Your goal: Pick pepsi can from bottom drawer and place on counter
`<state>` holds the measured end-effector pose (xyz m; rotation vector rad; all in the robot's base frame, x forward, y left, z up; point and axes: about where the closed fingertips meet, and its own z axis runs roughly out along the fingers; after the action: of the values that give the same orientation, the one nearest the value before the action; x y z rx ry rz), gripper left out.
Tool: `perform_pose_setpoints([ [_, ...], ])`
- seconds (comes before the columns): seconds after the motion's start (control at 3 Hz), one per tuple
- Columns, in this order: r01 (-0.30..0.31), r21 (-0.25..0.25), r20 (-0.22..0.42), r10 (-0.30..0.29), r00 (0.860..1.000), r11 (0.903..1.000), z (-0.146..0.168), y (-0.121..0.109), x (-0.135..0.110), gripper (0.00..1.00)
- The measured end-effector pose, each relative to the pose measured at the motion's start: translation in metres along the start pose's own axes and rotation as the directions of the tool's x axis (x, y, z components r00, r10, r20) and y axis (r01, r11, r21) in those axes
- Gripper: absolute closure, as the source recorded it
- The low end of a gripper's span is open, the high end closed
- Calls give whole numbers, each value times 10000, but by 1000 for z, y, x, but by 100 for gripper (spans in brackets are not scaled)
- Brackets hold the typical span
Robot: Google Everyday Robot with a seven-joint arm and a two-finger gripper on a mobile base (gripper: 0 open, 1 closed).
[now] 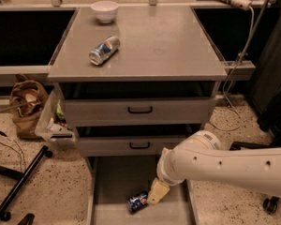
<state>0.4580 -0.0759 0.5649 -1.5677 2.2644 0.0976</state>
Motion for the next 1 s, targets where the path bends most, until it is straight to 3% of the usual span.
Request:
perform_pose_setpoints([
  [0.33,196,498,466,-219,9987,9986,4,-9,-20,0],
  [0.67,196,498,466,-220,9987,9986,4,-9,-20,0],
  [1.0,67,238,746,-85,9972,9997,39,-4,-5,0],
])
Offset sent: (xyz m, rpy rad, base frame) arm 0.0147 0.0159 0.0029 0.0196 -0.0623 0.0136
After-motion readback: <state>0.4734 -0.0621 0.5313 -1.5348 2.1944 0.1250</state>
